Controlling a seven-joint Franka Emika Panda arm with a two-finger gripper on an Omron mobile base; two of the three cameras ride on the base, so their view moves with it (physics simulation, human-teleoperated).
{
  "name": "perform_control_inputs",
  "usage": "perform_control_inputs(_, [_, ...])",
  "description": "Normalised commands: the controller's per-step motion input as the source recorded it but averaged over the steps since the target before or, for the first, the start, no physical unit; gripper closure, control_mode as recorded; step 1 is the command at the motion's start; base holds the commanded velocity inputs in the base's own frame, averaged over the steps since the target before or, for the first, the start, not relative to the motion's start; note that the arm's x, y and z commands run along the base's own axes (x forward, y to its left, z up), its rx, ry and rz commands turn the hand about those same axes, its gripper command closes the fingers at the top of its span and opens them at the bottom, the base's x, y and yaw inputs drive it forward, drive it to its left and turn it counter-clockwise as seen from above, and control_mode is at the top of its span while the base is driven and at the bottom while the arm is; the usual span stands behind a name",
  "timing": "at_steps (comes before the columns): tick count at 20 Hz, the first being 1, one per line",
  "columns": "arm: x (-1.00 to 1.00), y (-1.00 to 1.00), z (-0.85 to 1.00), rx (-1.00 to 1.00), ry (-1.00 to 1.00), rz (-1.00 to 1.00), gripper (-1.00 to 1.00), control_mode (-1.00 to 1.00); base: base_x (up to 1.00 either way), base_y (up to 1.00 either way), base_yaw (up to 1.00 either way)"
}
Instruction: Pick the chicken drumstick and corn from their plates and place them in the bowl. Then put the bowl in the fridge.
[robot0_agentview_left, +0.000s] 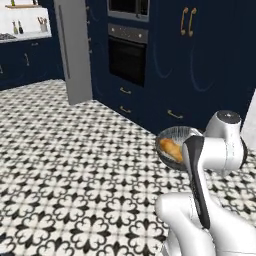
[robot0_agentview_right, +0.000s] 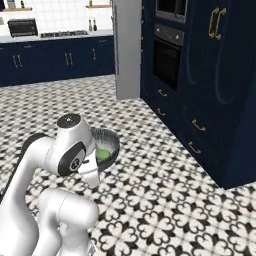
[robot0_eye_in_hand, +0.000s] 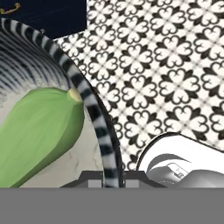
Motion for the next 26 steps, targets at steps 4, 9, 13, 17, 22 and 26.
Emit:
perform_control_inputs(4, [0.0,0.0,0.0,0.0,0.0,0.0,1.0,1.0,1.0,-0.26,0.52])
perform_control_inputs(9, [0.0,0.0,0.0,0.0,0.0,0.0,1.0,1.0,1.0,-0.25,0.54])
perform_control_inputs(13, [0.0,0.0,0.0,0.0,0.0,0.0,1.0,1.0,1.0,-0.34,0.43])
perform_control_inputs(17, [0.0,0.0,0.0,0.0,0.0,0.0,1.0,1.0,1.0,-0.31,0.33])
perform_control_inputs(22, [0.0,0.0,0.0,0.0,0.0,0.0,1.0,1.0,1.0,-0.24,0.15])
perform_control_inputs(26, [0.0,0.0,0.0,0.0,0.0,0.0,1.0,1.0,1.0,-0.11,0.04])
